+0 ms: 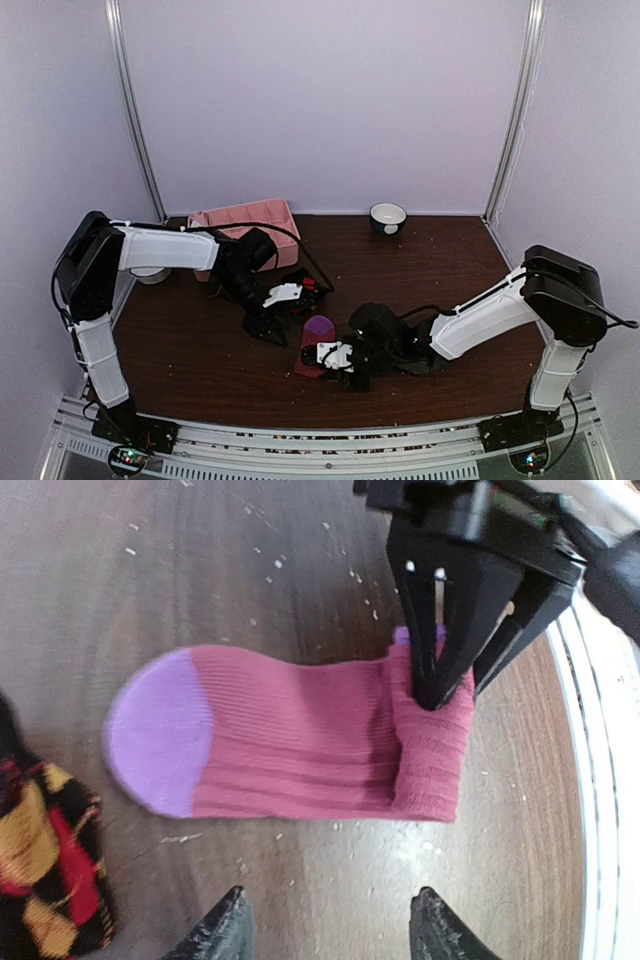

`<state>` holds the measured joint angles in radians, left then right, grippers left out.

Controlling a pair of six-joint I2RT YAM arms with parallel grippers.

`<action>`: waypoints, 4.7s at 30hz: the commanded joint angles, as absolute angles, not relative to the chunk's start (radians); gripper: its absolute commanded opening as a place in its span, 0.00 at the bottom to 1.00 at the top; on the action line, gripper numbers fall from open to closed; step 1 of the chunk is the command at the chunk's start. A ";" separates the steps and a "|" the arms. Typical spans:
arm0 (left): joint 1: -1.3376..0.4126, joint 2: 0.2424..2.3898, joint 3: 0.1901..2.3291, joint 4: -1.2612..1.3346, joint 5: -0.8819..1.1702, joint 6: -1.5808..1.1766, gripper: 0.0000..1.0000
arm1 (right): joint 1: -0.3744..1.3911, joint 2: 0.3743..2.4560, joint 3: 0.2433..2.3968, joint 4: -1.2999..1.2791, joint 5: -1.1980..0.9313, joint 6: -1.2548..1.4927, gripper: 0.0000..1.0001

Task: Roll the socks
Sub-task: Roll the sock at the center of the board.

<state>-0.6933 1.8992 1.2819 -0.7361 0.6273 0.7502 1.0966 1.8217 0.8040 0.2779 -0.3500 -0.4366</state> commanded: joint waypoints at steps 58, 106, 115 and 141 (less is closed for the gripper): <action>-0.772 2.049 1.293 -0.718 0.538 0.701 0.02 | 0.850 1.906 0.735 0.492 -0.625 0.504 0.54; -0.700 2.259 1.479 -0.982 0.824 0.683 0.07 | 0.998 1.630 0.870 0.174 -0.030 0.116 0.99; -0.693 2.251 1.478 -0.982 0.833 0.682 0.07 | 1.042 1.564 0.582 0.527 -0.112 0.055 0.90; -0.690 2.258 1.508 -1.029 0.848 0.707 0.07 | 1.102 1.868 0.919 0.223 -0.317 -0.272 0.49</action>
